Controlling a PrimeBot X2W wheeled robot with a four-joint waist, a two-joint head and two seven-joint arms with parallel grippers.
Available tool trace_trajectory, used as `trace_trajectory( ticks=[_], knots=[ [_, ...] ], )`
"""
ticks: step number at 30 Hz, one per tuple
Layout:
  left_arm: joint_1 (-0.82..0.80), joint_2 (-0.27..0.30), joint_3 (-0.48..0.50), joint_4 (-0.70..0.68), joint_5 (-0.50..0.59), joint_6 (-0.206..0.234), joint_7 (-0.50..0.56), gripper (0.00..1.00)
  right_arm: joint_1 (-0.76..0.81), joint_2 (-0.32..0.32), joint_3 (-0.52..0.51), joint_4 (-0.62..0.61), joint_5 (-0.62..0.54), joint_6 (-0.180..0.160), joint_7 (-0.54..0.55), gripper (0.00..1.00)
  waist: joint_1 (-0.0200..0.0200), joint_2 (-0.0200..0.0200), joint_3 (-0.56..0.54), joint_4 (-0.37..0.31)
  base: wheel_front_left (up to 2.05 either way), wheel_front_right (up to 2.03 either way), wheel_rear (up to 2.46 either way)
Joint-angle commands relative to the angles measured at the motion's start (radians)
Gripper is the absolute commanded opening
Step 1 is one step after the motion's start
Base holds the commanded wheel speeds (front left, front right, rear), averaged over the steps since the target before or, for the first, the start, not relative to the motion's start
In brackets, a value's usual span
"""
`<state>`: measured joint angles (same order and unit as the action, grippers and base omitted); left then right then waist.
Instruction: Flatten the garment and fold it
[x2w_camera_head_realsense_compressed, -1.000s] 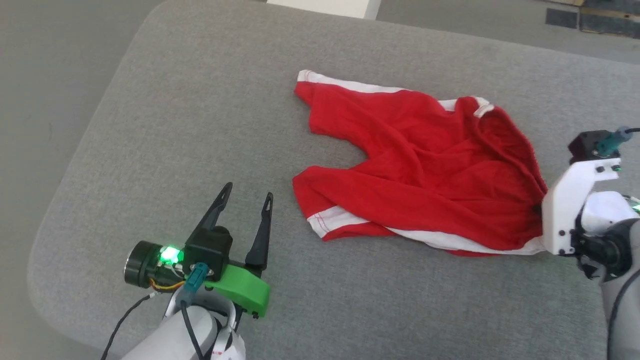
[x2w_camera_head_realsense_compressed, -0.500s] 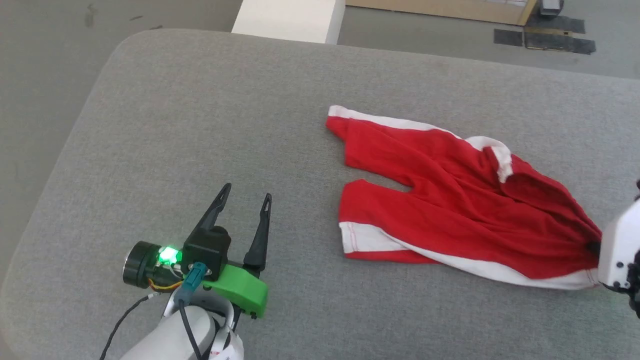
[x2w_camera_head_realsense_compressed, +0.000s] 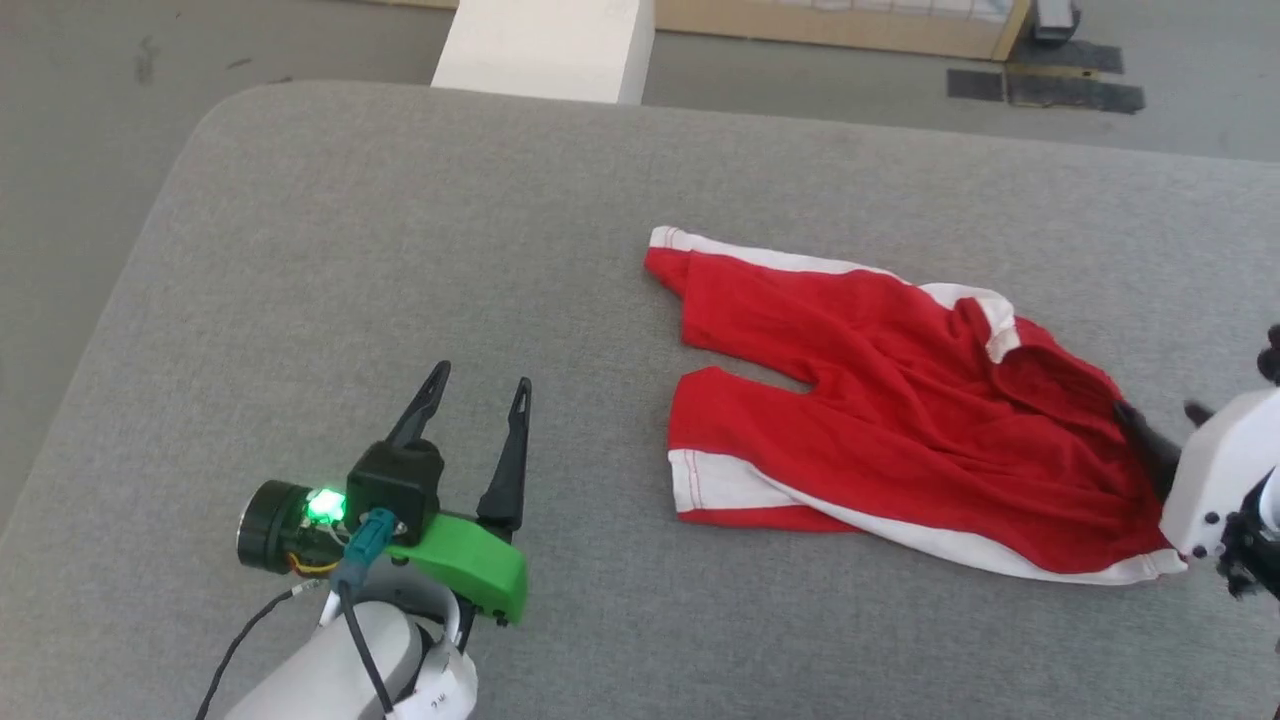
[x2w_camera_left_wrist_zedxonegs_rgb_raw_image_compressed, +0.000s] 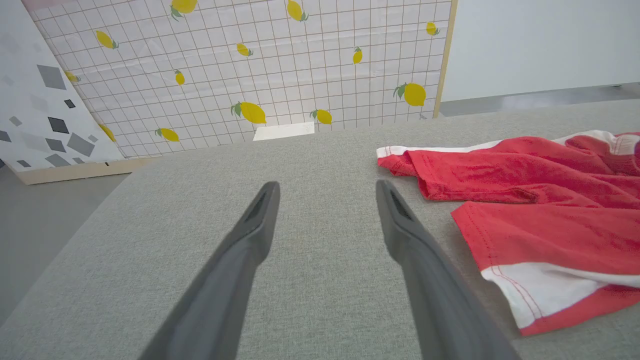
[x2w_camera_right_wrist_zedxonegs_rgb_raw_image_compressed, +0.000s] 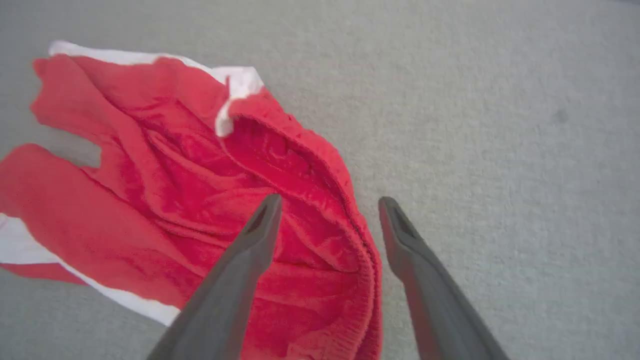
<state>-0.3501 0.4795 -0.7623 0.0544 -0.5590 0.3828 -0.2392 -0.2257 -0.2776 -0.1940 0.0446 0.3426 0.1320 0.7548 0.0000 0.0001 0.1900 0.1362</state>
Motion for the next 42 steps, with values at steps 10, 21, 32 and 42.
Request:
trace_trajectory(
  ticks=[10,21,32,42],
  knots=[
    [0.004,0.009,0.027,-0.053,-0.083,-0.006,0.06,1.0,0.1,-0.056,0.156,-0.123,0.093,-0.001,-0.53,1.0,0.0,-0.0001,-0.036,-0.074,0.0,0.0,0.0],
    [-0.02,0.058,-0.053,-0.136,-0.14,-0.069,0.293,1.0,0.279,0.125,0.089,-0.165,-0.045,-0.001,-0.756,1.0,0.0,-0.0001,0.003,-0.114,0.0,0.0,0.0],
    [-0.166,0.087,-0.108,-0.215,-0.319,-0.083,0.783,1.0,0.277,0.159,0.068,-0.204,-0.095,-0.001,-0.755,1.0,0.0,-0.0001,0.075,-0.145,0.0,0.0,0.0],
    [-0.221,0.085,-0.127,-0.151,-0.315,-0.066,0.867,1.0,0.262,0.167,0.077,-0.204,-0.111,-0.001,-0.769,1.0,0.0,-0.0001,0.123,-0.172,0.0,0.0,0.0]
  ],
)
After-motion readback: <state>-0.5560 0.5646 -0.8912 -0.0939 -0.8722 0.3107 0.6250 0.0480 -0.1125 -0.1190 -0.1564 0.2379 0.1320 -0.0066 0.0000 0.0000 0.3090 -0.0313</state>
